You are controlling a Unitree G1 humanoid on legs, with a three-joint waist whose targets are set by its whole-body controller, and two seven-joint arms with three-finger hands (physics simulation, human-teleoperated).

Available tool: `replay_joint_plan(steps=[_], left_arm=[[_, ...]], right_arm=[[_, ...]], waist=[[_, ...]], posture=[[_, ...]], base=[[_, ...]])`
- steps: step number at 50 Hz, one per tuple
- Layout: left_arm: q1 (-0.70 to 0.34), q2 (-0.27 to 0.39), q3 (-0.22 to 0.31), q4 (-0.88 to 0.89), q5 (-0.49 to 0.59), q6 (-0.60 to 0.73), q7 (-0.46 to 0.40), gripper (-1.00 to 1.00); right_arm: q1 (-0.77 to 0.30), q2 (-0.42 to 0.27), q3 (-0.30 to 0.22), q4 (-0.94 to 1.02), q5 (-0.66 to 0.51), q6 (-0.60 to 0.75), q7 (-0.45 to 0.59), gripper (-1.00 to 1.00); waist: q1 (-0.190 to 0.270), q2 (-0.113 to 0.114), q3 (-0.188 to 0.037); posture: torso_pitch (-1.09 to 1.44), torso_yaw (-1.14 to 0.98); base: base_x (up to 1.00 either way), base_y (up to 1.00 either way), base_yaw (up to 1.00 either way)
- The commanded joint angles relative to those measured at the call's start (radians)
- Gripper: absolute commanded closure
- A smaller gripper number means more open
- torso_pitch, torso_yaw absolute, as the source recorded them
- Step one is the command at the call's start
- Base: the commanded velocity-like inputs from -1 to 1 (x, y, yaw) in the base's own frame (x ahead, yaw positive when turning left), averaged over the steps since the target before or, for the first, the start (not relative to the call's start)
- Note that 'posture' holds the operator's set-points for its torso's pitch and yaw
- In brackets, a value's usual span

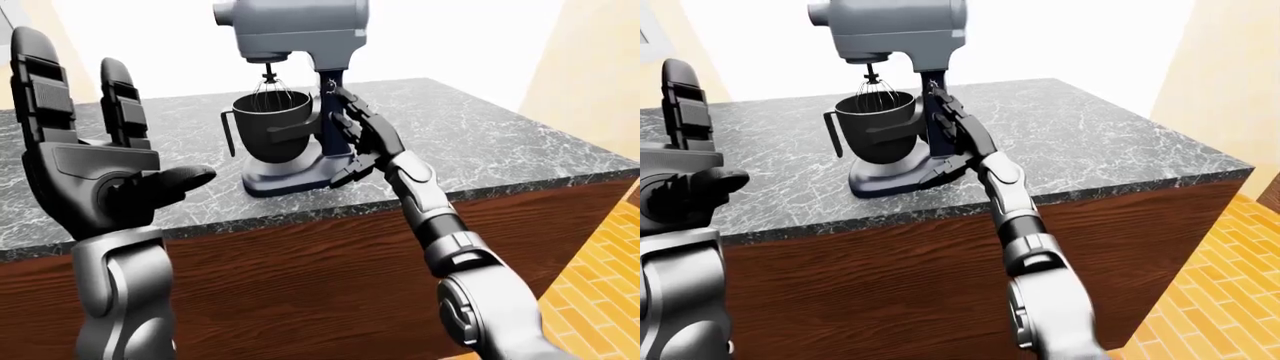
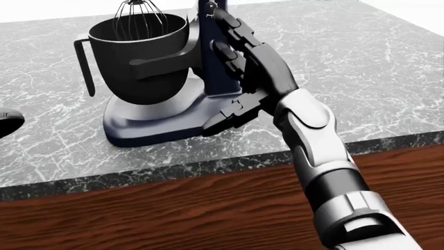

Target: Open the stand mixer head.

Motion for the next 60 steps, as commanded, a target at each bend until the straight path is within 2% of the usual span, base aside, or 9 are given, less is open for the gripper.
replay_joint_plan(steps=[1, 24, 41, 55, 60], left_arm=[[-0.022, 0.009, 0.003, -0.022, 0.000, -0.016, -0.007, -1.00], [-0.033, 0.021, 0.014, -0.010, -0.002, -0.020, 0.000, -1.00], [-0.035, 0.022, 0.013, -0.006, -0.001, -0.020, 0.001, -1.00], [-0.036, 0.022, 0.008, -0.021, 0.001, -0.010, 0.007, -1.00], [-0.033, 0.020, 0.009, -0.021, 0.002, -0.010, 0.004, -1.00]], right_arm=[[-0.044, -0.008, -0.007, -0.019, 0.003, -0.029, -0.003, -1.00], [-0.113, -0.007, -0.019, 0.080, -0.018, -0.058, 0.033, -1.00], [-0.167, -0.045, -0.035, 0.107, -0.027, -0.055, 0.045, -1.00], [-0.176, -0.059, -0.042, 0.093, -0.023, -0.044, 0.045, -1.00], [-0.142, -0.053, -0.031, 0.011, -0.007, -0.010, 0.042, -1.00]], waist=[[0.000, 0.003, -0.011], [0.002, 0.004, -0.009], [0.004, 0.003, -0.008], [0.007, 0.002, -0.007], [0.005, 0.002, -0.008]], posture=[[-0.27, 0.00], [-0.27, 0.00], [-0.27, 0.00], [-0.27, 0.00], [-0.27, 0.00]], base=[[0.00, 0.00, 0.00], [0.00, 0.00, 0.00], [0.00, 0.00, 0.00], [0.00, 0.00, 0.00], [0.00, 0.00, 0.00]])
